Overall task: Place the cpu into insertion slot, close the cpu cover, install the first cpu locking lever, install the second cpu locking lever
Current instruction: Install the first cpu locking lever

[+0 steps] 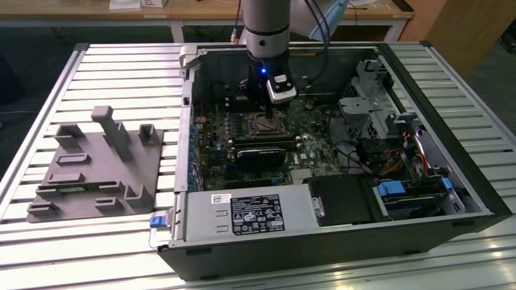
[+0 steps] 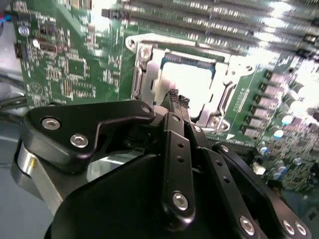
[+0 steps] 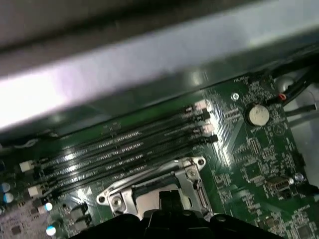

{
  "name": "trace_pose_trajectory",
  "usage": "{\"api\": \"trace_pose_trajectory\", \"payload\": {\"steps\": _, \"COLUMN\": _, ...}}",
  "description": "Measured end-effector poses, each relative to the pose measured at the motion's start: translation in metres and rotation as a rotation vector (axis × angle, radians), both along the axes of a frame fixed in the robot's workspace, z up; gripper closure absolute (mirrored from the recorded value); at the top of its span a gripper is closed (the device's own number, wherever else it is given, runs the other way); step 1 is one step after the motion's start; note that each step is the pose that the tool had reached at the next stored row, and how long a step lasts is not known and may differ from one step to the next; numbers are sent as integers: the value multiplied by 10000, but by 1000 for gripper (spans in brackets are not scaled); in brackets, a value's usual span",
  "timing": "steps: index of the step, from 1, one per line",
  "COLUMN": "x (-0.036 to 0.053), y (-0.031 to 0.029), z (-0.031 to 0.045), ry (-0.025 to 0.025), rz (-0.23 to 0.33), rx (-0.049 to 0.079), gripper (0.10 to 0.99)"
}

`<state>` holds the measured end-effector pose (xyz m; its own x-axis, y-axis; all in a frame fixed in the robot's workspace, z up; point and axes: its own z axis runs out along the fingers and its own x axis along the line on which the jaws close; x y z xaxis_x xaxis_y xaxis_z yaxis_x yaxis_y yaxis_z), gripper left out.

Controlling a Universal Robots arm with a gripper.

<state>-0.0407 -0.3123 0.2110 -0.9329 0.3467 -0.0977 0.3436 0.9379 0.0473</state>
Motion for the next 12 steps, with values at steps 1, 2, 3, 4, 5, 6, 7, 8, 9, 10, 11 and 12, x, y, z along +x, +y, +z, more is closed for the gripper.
{"api": "trace_pose_trajectory", "payload": {"steps": 1, "x": 0, "y": -8, "z": 0, "ry": 0, "rz": -1, "rx": -27, "gripper": 980}}
{"api": "trace_pose_trajectory", "payload": {"steps": 2, "x": 0, "y": -9, "z": 0, "ry": 0, "rz": -2, "rx": -30, "gripper": 980}}
{"api": "trace_pose_trajectory", "payload": {"steps": 3, "x": 0, "y": -10, "z": 0, "ry": 0, "rz": -1, "rx": -32, "gripper": 980}}
{"api": "trace_pose_trajectory", "payload": {"steps": 4, "x": 0, "y": -10, "z": 0, "ry": 0, "rz": -1, "rx": -34, "gripper": 980}}
{"api": "trace_pose_trajectory", "payload": {"steps": 5, "x": 0, "y": -10, "z": 0, "ry": 0, "rz": -1, "rx": -34, "gripper": 980}}
{"api": "trace_pose_trajectory", "payload": {"steps": 6, "x": 0, "y": -10, "z": 0, "ry": 0, "rz": 0, "rx": -37, "gripper": 980}}
{"api": "trace_pose_trajectory", "payload": {"steps": 7, "x": 0, "y": -10, "z": 2, "ry": 0, "rz": 0, "rx": -50, "gripper": 980}}
{"api": "trace_pose_trajectory", "payload": {"steps": 8, "x": 0, "y": -10, "z": 7, "ry": 0, "rz": 0, "rx": -67, "gripper": 980}}
{"api": "trace_pose_trajectory", "payload": {"steps": 9, "x": 0, "y": -10, "z": 15, "ry": 1, "rz": 0, "rx": -84, "gripper": 980}}
{"api": "trace_pose_trajectory", "payload": {"steps": 10, "x": 1, "y": -10, "z": 24, "ry": 0, "rz": 0, "rx": -98, "gripper": 980}}
{"api": "trace_pose_trajectory", "payload": {"steps": 11, "x": 1, "y": -10, "z": 33, "ry": 0, "rz": -1, "rx": -111, "gripper": 980}}
{"api": "trace_pose_trajectory", "payload": {"steps": 12, "x": 2, "y": -9, "z": 38, "ry": 0, "rz": 0, "rx": -127, "gripper": 980}}
